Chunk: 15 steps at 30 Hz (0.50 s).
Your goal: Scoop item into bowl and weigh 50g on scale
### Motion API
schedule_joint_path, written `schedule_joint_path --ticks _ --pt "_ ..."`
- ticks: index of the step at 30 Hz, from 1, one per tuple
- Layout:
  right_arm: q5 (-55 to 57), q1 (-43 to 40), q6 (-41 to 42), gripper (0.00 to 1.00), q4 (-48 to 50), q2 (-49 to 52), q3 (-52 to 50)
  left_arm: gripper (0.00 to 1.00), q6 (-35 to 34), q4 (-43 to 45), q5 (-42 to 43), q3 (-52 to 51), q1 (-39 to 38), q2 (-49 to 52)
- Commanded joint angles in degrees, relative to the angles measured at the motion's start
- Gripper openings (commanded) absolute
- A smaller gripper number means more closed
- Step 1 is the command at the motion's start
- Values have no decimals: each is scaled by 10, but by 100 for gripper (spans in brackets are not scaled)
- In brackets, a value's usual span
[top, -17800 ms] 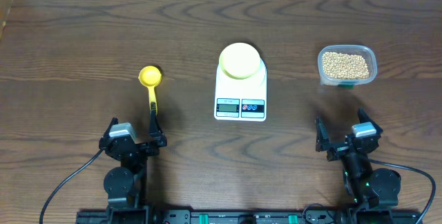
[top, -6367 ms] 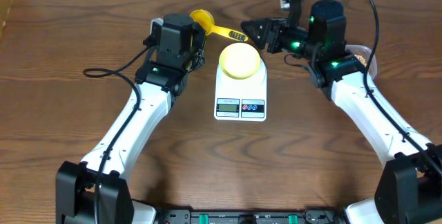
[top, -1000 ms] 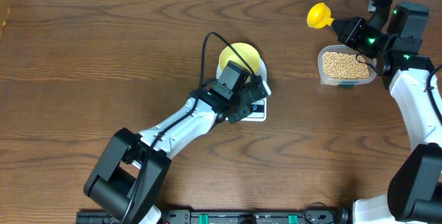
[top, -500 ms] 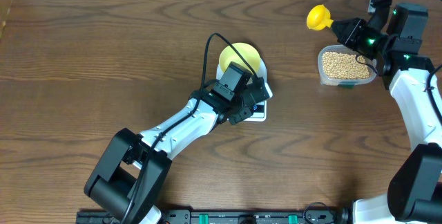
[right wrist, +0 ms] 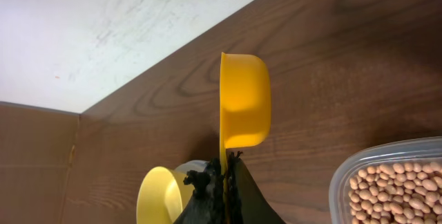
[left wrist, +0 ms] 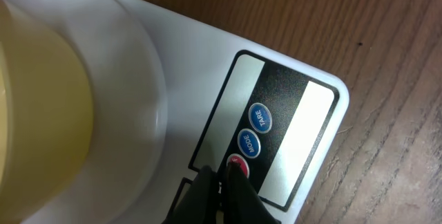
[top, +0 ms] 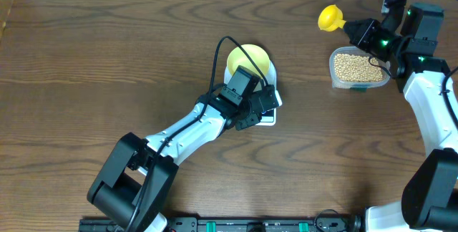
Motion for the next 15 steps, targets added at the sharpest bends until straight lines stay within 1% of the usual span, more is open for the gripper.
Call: schedule_joint_path --ticks 1,15 --pt "5 -3 -10 1 0 -15 12 8 21 1 7 -5 1 18" --pt "7 -3 -10 1 -5 -15 12 8 21 3 25 -5 2 28"
